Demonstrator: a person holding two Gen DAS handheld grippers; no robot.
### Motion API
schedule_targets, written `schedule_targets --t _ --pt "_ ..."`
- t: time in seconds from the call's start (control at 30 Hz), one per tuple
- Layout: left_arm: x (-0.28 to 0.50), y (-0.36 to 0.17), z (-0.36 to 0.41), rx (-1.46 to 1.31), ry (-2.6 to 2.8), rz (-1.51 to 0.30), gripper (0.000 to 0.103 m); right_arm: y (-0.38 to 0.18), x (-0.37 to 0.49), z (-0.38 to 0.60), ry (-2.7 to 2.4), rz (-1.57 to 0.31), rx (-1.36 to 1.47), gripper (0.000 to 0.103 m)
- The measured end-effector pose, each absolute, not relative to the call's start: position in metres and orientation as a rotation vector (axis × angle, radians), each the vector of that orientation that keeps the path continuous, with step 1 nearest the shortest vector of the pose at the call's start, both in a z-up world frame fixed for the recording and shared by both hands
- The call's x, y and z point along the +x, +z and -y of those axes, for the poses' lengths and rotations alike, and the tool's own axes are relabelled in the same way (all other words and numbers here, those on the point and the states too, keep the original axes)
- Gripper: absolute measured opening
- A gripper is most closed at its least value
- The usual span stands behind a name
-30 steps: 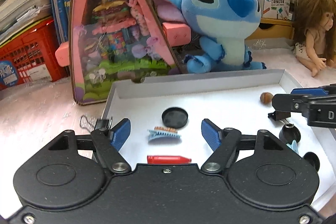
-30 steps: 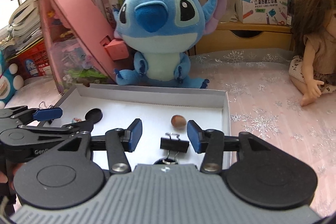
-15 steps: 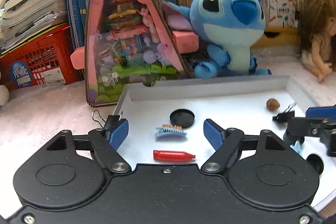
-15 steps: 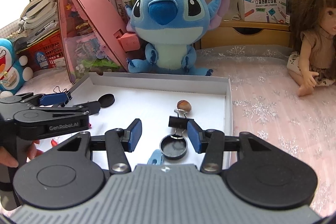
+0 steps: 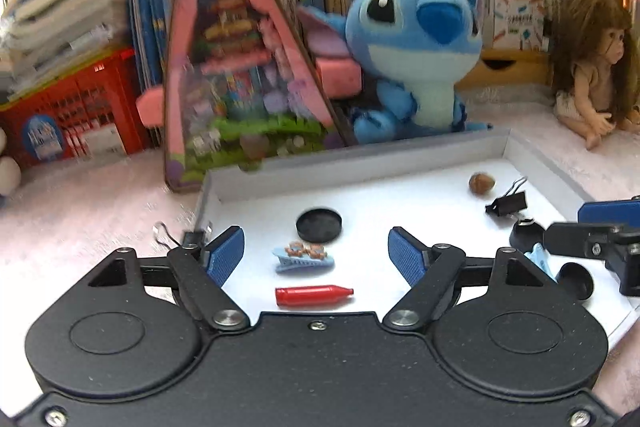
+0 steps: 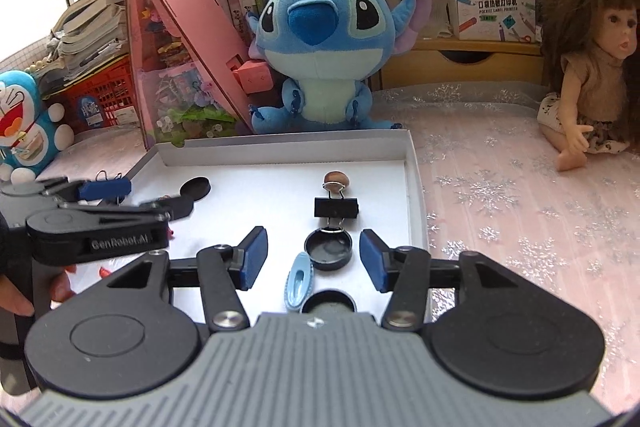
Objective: Organize rigid objects
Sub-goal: 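Withdraw both open tools from the tray toward the table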
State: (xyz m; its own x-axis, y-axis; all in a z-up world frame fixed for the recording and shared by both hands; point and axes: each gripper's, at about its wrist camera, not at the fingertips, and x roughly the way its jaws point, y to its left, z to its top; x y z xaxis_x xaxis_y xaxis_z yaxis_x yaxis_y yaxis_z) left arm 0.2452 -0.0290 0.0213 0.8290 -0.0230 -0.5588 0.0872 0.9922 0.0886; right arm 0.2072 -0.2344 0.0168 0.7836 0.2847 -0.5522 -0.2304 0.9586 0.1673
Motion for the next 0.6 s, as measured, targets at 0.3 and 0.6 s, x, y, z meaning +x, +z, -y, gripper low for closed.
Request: schedule_targets --t 0.3,0.6 --pt "0.193 0.045 0.028 0.097 -0.136 -0.565 0.08 0.026 0.162 0.239 0.313 -0.557 0.039 0.071" --pt "0.124 0.039 0.032 0.127 -0.225 -0.605 0.08 0.025 0.106 0.242 0.386 -0.556 -0.002 0.072"
